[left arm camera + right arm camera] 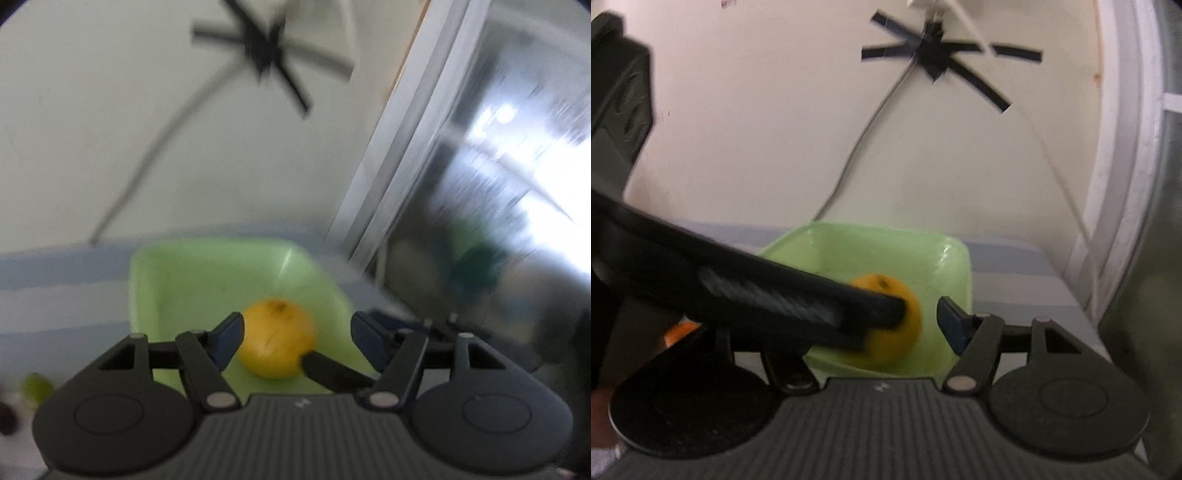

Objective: Organize fruits
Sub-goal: 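Carry the lemon into the green basin and open the right tool, then grasp a small orange fruit from the table with the left tool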

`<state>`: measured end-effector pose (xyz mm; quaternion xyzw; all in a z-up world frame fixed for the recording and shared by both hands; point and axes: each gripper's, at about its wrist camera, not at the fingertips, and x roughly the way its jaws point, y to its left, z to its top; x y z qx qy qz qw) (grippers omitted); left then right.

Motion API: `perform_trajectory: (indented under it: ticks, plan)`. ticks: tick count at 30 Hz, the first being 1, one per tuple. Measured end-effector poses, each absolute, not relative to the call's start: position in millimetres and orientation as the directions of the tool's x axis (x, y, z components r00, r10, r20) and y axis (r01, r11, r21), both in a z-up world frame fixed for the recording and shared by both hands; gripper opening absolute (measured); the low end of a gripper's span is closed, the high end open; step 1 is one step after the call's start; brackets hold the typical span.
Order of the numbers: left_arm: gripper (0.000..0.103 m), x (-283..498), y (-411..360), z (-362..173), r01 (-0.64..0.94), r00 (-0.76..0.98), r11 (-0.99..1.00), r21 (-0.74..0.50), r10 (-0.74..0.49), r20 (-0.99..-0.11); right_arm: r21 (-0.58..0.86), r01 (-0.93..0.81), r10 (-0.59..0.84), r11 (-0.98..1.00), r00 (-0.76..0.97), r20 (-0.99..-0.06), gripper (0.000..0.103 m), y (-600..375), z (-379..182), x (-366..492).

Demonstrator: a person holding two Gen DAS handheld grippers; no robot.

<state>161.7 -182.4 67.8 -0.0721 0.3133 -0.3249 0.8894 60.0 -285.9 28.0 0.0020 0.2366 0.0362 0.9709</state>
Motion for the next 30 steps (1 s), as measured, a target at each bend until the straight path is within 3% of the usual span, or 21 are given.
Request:
perform_trajectory:
  ticks: [3,6,8,10,13,20,23,28,30]
  plan:
    - [0.070,117.5,-132.0,98.9,0.554,0.647,0.766,-0.326,-0.643,-0.410,0.067,-0.042,0.064,0.997,0.923,-0.379,0.069,-286.8,41.9,22.6]
    - [0.075,65.1,-74.9,117.8,0.522,0.740,0.822,-0.226,-0.569,-0.360,0.156,-0.035,0.083,0.987,0.946,-0.314,0.069,-285.8,49.4,-17.4]
    - [0.076,35.9,-43.8,120.3,0.462,0.802,0.875,-0.146,-0.482,-0.354,0.171,-0.021,0.069,0.985,0.957,-0.282,0.078,-277.2,50.2,-44.2]
    - [0.076,10.4,-15.0,116.8,0.388,0.844,0.917,-0.098,-0.396,-0.362,0.190,-0.011,0.054,0.982,0.972,-0.227,0.103,-269.3,49.2,-66.2]
    - [0.077,-22.7,21.3,103.9,0.292,0.873,0.952,-0.094,-0.306,-0.381,0.276,-0.034,0.062,0.961,0.994,-0.093,0.103,-264.3,47.1,-90.9]
    - [0.077,-60.9,75.1,49.2,0.144,0.853,0.967,-0.209,-0.228,-0.469,0.308,-0.065,0.157,0.949,0.946,-0.285,0.103,-231.5,44.3,-76.5]
    - [0.077,-66.4,77.8,27.2,0.128,0.824,0.967,-0.222,-0.228,-0.519,0.263,-0.095,0.189,0.960,0.912,-0.363,0.087,-210.6,35.4,-67.7]
    - [0.077,-63.4,68.8,16.0,0.172,0.795,0.959,-0.227,-0.271,-0.543,0.220,-0.157,0.243,0.963,0.858,-0.453,0.052,-184.5,23.1,-60.7]
    - [0.077,-59.0,61.3,13.9,0.201,0.788,0.956,-0.214,-0.287,-0.544,0.198,-0.189,0.262,0.962,0.843,-0.470,0.044,-178.1,18.5,-59.1]
